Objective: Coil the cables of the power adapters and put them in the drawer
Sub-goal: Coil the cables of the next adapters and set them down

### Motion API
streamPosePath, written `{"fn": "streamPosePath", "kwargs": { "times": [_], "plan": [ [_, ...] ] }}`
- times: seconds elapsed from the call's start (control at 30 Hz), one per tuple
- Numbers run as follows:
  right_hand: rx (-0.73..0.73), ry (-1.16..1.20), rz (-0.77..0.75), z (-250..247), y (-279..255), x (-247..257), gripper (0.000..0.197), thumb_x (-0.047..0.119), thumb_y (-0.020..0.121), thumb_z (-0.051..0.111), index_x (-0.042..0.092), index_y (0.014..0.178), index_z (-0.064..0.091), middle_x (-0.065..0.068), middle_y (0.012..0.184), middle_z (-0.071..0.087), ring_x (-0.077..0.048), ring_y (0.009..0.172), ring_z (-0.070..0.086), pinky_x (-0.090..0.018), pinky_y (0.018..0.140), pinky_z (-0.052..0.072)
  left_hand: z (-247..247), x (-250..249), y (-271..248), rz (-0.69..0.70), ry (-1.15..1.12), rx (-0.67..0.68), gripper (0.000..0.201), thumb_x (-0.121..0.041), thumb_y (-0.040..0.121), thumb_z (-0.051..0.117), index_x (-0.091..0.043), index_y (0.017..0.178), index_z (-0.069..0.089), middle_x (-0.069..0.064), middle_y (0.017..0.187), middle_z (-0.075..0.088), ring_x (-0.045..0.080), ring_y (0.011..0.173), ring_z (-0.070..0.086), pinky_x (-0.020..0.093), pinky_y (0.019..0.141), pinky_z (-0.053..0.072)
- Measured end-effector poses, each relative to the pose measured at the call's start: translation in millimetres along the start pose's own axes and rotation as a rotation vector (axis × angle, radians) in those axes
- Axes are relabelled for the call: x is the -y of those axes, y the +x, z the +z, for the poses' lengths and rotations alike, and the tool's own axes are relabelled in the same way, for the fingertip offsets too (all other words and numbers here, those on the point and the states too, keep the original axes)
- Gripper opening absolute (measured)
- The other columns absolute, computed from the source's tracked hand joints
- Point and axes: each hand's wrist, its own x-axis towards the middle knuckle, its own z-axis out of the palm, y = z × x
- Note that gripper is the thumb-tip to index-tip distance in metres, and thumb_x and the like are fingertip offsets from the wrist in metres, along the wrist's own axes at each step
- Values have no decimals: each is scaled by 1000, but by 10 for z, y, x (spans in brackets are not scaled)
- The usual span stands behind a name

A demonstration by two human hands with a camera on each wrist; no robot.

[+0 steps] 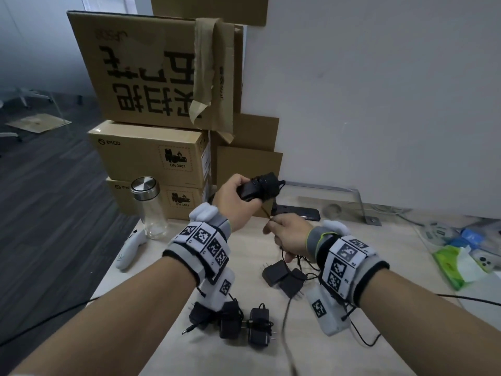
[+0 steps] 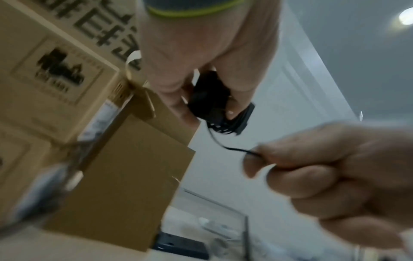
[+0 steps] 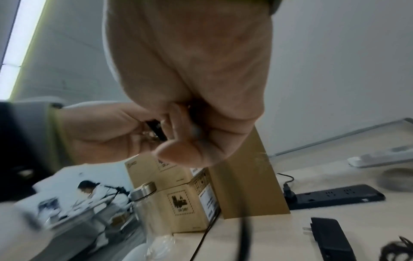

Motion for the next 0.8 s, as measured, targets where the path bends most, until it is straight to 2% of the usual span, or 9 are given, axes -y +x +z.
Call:
{"fn": "streamPosePath", "kwargs": {
  "times": [0.07,0.17,0.3,0.37,0.47,0.57,0.67,0.7,0.8],
  "plan": [
    [14,-119,-57,26,-59,38,29,28,101,37,19,87,61,-1,66,43,-19,47,43,-31,47,48,-55,62,59,73,286,34,28,-21,74,71,-30,95,55,-4,90,59,17,76,57,27,62,44],
    [-64,-242,-139,2,-109,131,28,28,100,41,18,85,61,-1,64,47,-22,52,48,-29,44,47,-93,190,63,218,572,139,27,-14,78,64,-27,101,57,2,101,56,26,85,52,36,69,45],
    [-227,-318,-196,-139,-64,134,27,35,96,52,18,81,66,7,56,47,-14,51,47,-24,52,38,-81,381,-55,462,590,299,41,6,75,63,-18,108,61,6,110,58,30,93,50,44,78,46],
    [-290,-248,-204,-199,-24,76,30,37,91,61,13,75,67,9,52,44,-12,48,43,-27,54,39,-77,446,-105,482,476,369,45,7,75,64,-22,109,59,1,111,58,28,96,52,44,81,47],
    [-378,-108,-182,-269,19,-57,35,40,83,70,14,61,62,5,48,43,-16,46,39,-30,50,41,-77,394,-180,348,213,388,42,3,78,68,-29,105,58,-7,107,60,18,98,57,35,87,49],
    [-428,74,-117,-310,67,-153,34,36,88,66,18,60,62,-3,55,48,-18,45,36,-28,45,39,-115,267,-260,122,-122,346,38,1,76,75,-24,102,62,-5,101,66,16,96,63,31,86,54],
    [-410,130,-110,-258,94,-202,35,27,93,59,18,59,60,-3,54,47,-20,46,39,-34,52,41,-98,160,-330,-92,-418,334,35,2,78,74,-19,104,63,5,101,68,24,97,66,35,85,56],
    [-387,96,-128,-218,102,-214,35,26,94,57,19,60,62,-4,57,54,-23,50,45,-37,55,42,-79,109,-356,-170,-550,339,35,5,80,71,-15,107,61,12,107,68,30,100,66,40,88,56],
    [-290,-87,-174,-112,78,-226,33,35,97,51,17,76,69,-3,79,70,-22,65,56,-30,61,44,-24,-7,-350,-391,-999,303,36,13,86,57,-3,118,49,26,119,60,42,102,64,46,88,56]
  ]
}}
